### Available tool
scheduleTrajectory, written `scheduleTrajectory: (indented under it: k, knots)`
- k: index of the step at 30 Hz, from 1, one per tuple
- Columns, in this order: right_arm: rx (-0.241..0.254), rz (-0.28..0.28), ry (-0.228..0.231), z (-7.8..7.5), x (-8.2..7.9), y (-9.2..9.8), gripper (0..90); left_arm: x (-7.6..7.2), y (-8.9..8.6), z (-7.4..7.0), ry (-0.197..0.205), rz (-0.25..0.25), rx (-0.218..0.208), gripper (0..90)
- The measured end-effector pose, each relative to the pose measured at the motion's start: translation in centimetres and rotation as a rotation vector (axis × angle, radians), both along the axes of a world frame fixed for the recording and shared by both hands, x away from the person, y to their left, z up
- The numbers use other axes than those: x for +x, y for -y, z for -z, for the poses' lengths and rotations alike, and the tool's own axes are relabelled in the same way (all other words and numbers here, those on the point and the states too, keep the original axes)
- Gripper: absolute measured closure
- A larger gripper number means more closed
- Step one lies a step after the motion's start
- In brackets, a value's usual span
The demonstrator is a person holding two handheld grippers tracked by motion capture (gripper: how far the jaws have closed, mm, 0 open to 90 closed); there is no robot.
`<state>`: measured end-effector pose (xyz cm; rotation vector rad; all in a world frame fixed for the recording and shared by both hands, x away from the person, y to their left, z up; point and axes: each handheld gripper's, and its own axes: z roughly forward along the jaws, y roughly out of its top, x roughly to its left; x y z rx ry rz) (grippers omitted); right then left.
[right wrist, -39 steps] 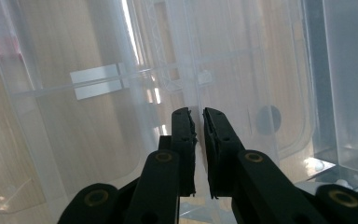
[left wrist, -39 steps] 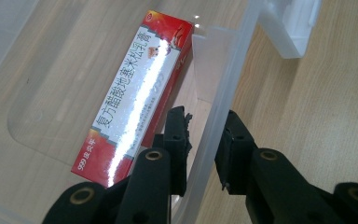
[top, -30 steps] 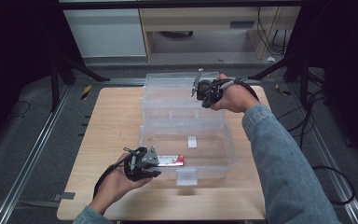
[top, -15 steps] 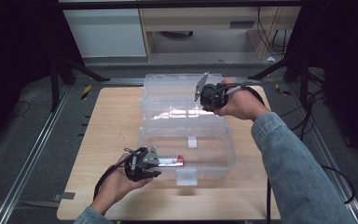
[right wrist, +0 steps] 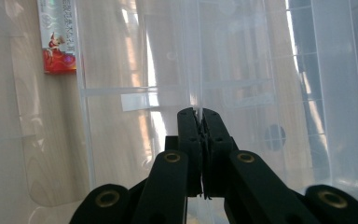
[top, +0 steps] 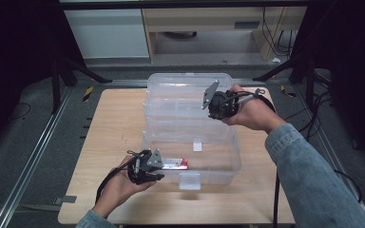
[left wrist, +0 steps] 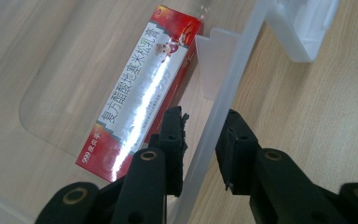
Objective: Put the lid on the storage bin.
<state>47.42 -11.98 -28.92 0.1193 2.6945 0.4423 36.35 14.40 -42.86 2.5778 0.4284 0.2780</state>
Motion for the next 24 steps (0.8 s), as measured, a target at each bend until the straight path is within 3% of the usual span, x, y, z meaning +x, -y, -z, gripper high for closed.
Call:
scheduleTrajectory:
  k: [13, 24]
  knots:
    - [0.045, -0.020, -0.001, 0.0, -2.1, 0.6, 89.0, 0.0, 0.1, 0.0, 0.010, -0.002, 0.008, 71.3]
    - [0.051, -0.042, -0.005, 0.4, -4.8, 0.9, 89.2, -0.2, 0.2, 0.1, 0.018, -0.009, -0.003, 70.9]
